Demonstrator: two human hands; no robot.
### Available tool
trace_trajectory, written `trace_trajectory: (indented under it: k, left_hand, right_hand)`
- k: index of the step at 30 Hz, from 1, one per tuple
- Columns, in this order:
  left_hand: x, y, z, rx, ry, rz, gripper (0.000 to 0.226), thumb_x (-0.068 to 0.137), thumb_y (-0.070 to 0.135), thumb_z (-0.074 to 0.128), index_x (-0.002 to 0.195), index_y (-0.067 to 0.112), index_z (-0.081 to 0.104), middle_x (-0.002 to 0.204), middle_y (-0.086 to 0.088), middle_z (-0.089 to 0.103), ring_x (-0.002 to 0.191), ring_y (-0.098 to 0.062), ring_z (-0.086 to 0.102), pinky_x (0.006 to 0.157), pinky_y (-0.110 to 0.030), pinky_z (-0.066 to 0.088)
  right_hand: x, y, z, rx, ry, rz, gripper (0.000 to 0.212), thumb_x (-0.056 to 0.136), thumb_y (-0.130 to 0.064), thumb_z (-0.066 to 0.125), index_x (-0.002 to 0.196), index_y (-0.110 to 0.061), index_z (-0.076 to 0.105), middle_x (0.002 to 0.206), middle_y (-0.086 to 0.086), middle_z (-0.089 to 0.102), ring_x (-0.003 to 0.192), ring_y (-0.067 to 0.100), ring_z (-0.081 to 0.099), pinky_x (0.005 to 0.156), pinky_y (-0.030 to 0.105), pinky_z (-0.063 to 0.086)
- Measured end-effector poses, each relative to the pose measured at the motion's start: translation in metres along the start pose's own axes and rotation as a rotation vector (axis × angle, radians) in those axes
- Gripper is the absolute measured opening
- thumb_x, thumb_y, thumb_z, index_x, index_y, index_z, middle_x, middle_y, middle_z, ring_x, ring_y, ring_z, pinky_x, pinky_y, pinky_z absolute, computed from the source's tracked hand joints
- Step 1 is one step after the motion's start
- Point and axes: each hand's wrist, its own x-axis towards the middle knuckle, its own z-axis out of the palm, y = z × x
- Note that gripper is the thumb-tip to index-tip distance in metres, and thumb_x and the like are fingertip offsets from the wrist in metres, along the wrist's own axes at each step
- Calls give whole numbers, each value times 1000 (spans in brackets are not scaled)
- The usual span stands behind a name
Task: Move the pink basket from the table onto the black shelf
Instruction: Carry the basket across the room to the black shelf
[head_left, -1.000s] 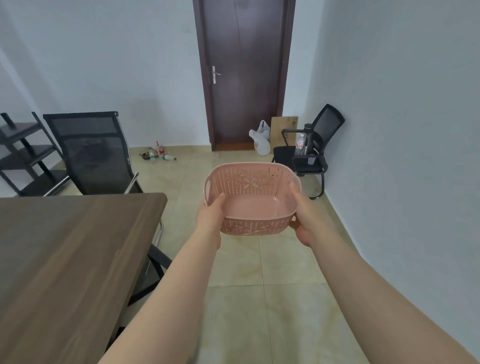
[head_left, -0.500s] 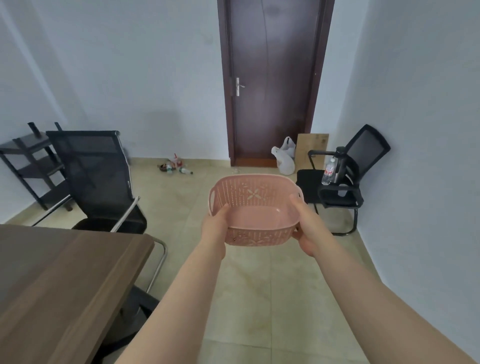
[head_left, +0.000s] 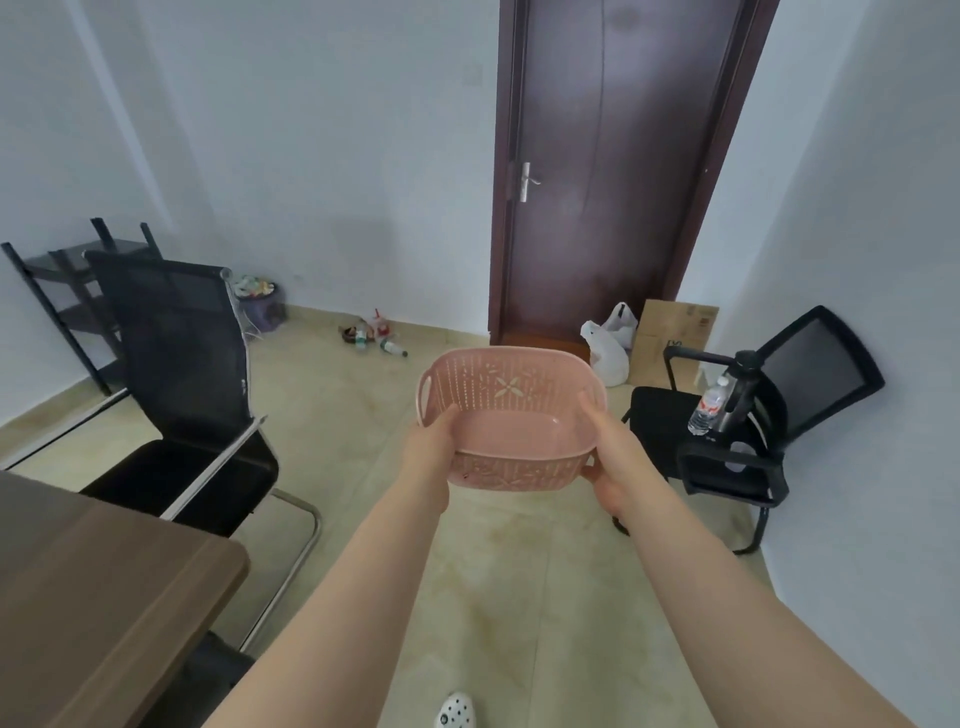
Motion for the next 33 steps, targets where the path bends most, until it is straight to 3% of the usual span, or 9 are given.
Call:
trace_trajectory:
  k: [6,8,10,14,18,22,25,28,33]
  left_hand:
    - [110,34,47,-30,-19,-21,47,97,29,56,139,9,50,129,-11,61,95,-22,54,72,-29,39]
    - [151,52,62,-33,-17,-23,46,97,30,56,138,10,51,121,-9,62,93,-21,54,64,-28,39]
    - [188,72,75,-29,-20,-21,45,97,30,56,138,12,51,113,-5,60,91,-20,54,58,-26,38]
    - [251,110,94,-18,-11,-1,43,98,29,54,137,13,51,114,-5,60,96,-22,53,75,-30,40]
    - [301,139,99,-18,14,-6,46,98,31,54,140,13,48,128,-8,60,100,-22,52,82,-33,38]
    - [359,168,95,-55,96,19,45,97,32,55,138,13,49,115,-5,57,99,-21,51,80,-32,36]
    - [404,186,93,-69,154,39,48,96,33,56,138,12,48,122,-6,59,99,-23,51,80,-32,35]
    - [450,205,97,-92,209,47,47,95,33,57,138,13,50,115,-5,57,100,-23,51,81,-32,36]
    - [526,245,114,-127,301,56,48,94,33,58,137,11,52,113,-6,57,98,-24,52,79,-32,37]
  right_hand:
    - [119,-27,15,-6,0,25,49,101,-43,51,147,-27,48,118,-4,64,120,25,53,115,48,37]
    - [159,-41,25,-8,-17,21,46,103,-41,49,147,-29,47,113,-7,63,120,24,52,114,49,37]
    - [198,-56,37,-10,-34,8,44,103,-41,48,145,-31,48,121,-4,63,123,25,53,115,50,36]
    - [268,-81,62,-11,-30,-1,45,101,-43,51,144,-32,50,131,-3,63,114,19,56,105,44,42]
    - [327,-99,91,-25,-57,7,45,101,-43,52,143,-28,53,124,-5,65,113,19,57,111,46,40]
    - [394,-113,136,-60,-132,1,45,99,-45,53,142,-33,55,130,-6,67,118,19,59,104,42,42]
    - [443,-122,166,-77,-205,-13,47,99,-45,53,145,-42,50,138,-10,64,127,18,57,96,39,41]
    - [496,-133,192,-84,-281,-21,49,97,-46,56,146,-47,48,141,-13,62,130,16,56,87,35,44]
    - [590,-160,230,-121,-355,12,50,94,-51,58,143,-46,52,139,-13,64,130,17,56,99,41,43]
